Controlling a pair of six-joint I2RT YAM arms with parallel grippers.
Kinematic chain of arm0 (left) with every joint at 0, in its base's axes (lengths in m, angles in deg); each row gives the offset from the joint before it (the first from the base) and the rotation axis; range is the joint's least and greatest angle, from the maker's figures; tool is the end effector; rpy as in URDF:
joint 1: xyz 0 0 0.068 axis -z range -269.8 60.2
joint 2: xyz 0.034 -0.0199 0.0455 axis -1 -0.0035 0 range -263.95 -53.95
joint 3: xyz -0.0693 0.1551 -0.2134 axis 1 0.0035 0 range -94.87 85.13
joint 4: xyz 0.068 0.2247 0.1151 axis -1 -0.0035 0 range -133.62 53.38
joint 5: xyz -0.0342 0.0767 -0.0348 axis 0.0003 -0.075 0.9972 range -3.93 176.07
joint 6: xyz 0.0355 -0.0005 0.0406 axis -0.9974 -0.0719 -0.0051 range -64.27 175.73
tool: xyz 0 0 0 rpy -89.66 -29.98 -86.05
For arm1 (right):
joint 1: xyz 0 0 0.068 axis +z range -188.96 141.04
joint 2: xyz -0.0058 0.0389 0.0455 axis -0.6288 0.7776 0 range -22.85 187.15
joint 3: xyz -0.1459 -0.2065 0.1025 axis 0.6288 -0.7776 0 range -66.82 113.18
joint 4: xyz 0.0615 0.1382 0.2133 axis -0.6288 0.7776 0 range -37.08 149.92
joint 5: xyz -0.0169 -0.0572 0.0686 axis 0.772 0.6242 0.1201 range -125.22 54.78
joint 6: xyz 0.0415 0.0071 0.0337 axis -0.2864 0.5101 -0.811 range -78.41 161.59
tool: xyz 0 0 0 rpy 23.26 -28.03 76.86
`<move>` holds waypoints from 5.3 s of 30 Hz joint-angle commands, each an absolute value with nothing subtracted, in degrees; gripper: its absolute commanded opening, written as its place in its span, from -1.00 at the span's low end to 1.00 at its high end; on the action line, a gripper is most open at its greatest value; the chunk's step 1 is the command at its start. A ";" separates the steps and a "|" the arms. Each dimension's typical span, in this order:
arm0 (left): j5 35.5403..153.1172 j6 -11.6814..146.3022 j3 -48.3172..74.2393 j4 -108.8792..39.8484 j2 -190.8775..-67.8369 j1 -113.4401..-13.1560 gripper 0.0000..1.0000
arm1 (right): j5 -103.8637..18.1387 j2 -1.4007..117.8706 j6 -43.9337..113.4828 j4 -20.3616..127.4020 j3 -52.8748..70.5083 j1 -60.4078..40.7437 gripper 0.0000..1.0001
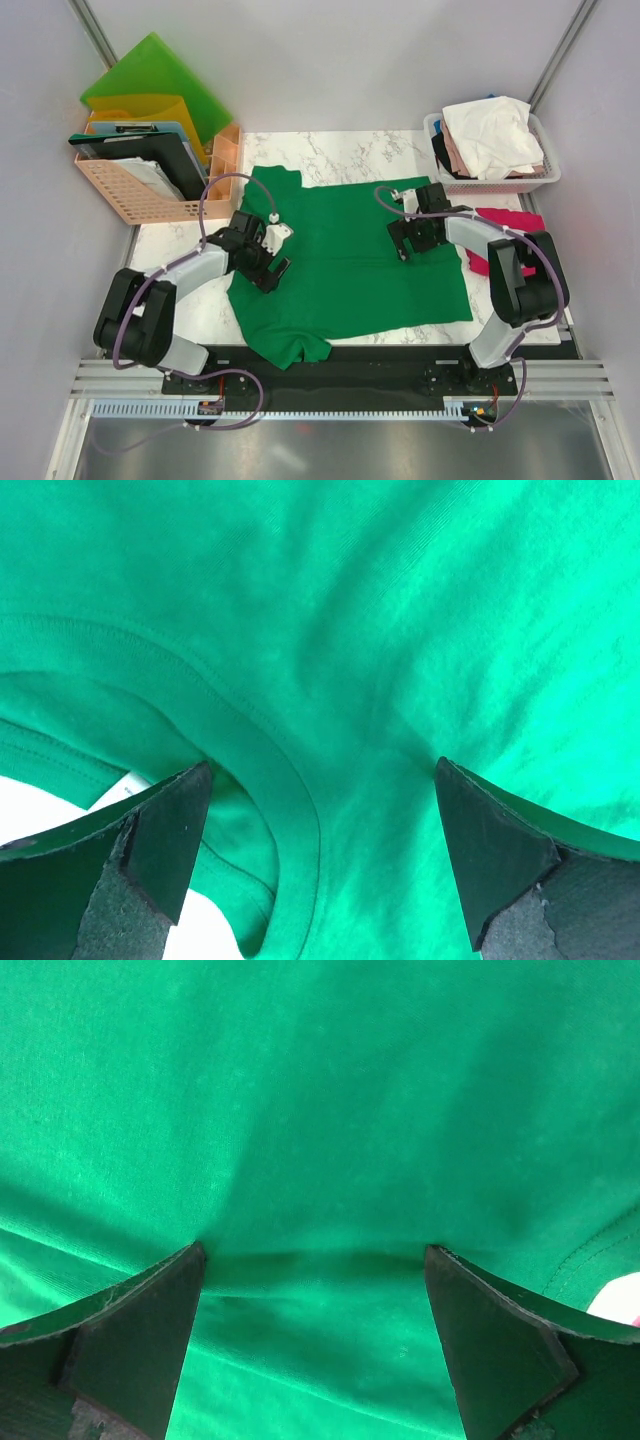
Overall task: Fold and stack the t-shirts
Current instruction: Flatten out the tshirt, then fold the flattened tshirt in 1/3 of the way
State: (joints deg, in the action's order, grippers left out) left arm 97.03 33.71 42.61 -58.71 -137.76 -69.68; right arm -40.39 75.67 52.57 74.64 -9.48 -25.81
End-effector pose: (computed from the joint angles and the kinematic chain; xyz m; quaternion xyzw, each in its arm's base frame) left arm 0.2456 -0.0971 0.1620 0.3688 0.8960 -0.0891 0.2306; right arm 0.3234 0.0788 0.1610 -0.2133 0.9475 0.0482 0.2333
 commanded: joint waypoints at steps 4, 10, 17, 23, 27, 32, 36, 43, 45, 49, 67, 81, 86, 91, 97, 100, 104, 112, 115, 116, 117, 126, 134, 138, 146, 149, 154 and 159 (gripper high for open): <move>96.44 31.39 42.42 -60.18 -132.63 -69.76 1.00 | -38.74 69.10 54.16 78.76 -11.45 -25.60 0.96; 93.81 29.72 39.44 -61.05 -125.59 -69.76 1.00 | -38.38 59.43 54.25 80.51 -10.04 -25.60 0.96; 91.43 31.99 32.32 -63.86 -118.12 -69.76 1.00 | -39.87 49.86 55.03 84.92 -5.82 -25.60 0.96; 89.77 31.65 18.62 -64.83 -126.70 -69.76 1.00 | -42.69 48.16 54.68 85.44 0.93 -25.60 0.96; 88.71 31.38 4.21 -68.25 -141.81 -69.76 1.00 | -41.99 51.59 55.30 86.85 4.37 -25.60 0.96; 88.97 34.01 -13.46 -73.43 -159.90 -70.02 1.00 | -41.99 53.09 55.21 86.59 2.10 -25.60 0.96; 88.97 37.18 -21.64 -74.67 -169.07 -71.42 1.00 | -41.29 51.95 55.91 85.53 -0.98 -25.60 0.96; 86.33 38.50 -33.15 -75.03 -181.03 -73.71 1.00 | -40.67 49.93 57.50 85.36 -3.62 -25.60 0.96; 86.33 38.77 -36.05 -74.94 -183.57 -74.15 1.00 | -40.84 49.58 57.67 85.27 -4.32 -25.69 0.96; 87.03 39.30 -41.25 -75.12 -187.44 -75.64 1.00 | -41.20 49.49 57.50 84.13 -6.61 -25.69 0.96; 85.19 40.53 -47.67 -75.12 -198.35 -77.93 1.00 | -42.34 50.46 56.97 82.72 -10.57 -25.69 0.96; 85.89 40.35 -48.90 -74.94 -201.69 -78.11 0.10 | -41.99 49.22 57.41 82.19 -13.64 -25.78 0.96; 84.75 39.91 -49.34 -74.50 -202.48 -78.28 0.34 | -42.96 49.22 57.50 81.93 -14.08 -25.69 0.96; 85.01 39.65 -49.52 -74.32 -203.63 -78.46 0.36 | -42.78 49.40 57.50 81.75 -14.70 -25.69 0.96; 85.63 39.47 -49.08 -74.41 -204.51 -78.46 -0.47 | -42.69 49.58 57.50 81.22 -15.05 -25.69 0.96; 85.28 39.47 -49.08 -74.32 -204.86 -78.55 -0.95 | -42.69 49.93 57.41 81.14 -15.14 -25.77 0.96; 84.92 39.21 -48.99 -74.06 -204.95 -78.55 -0.96 | -42.52 50.19 57.59 80.96 -15.40 -25.69 0.96; 90.72 40.53 -40.48 -71.52 -196.09 -78.64 -0.96 | -42.25 50.63 57.67 80.70 -16.02 -25.60 0.96; 91.69 40.26 -32.41 -68.18 -189.85 -78.55 -0.95 | -42.60 51.16 57.76 80.52 -16.28 -25.69 0.96; 92.04 40.00 -31.77 -67.65 -188.87 -78.55 -0.95 | -42.69 51.68 57.67 80.52 -16.19 -25.69 0.96; 92.04 39.91 -31.33 -67.64 -187.47 -78.55 -0.95 | -42.87 51.77 57.67 80.52 -16.11 -25.77 0.96; 90.99 38.94 -30.10 -67.91 -187.72 -78.55 0.08 | -42.69 51.07 57.76 80.61 -16.37 -25.69 0.96; 86.77 38.77 -27.99 -62.11 -188.25 -78.64 0.12 | -43.75 51.25 57.76 80.61 -16.28 -25.69 0.96; 86.86 39.03 -30.35 -62.28 -189.04 -78.64 0.22 | -43.22 50.72 58.20 80.70 -17.16 -25.69 0.96; 88.09 39.65 -31.23 -62.28 -187.63 -78.64 0.29 | -43.66 54.14 58.20 80.61 -16.28 -25.69 0.96; 86.51 39.39 -35.87 -64.29 -190.96 -78.64 0.73 | -44.36 55.11 58.02 80.70 -16.02 -25.77 0.96; 86.33 39.38 -49.60 -73.18 -200.54 -78.64 1.00 | -45.41 53.98 58.46 81.05 -16.19 -25.69 0.96; 86.51 38.94 -49.69 -73.44 -203.71 -78.72 1.00 | -46.82 52.13 58.81 81.05 -17.07 -25.69 0.96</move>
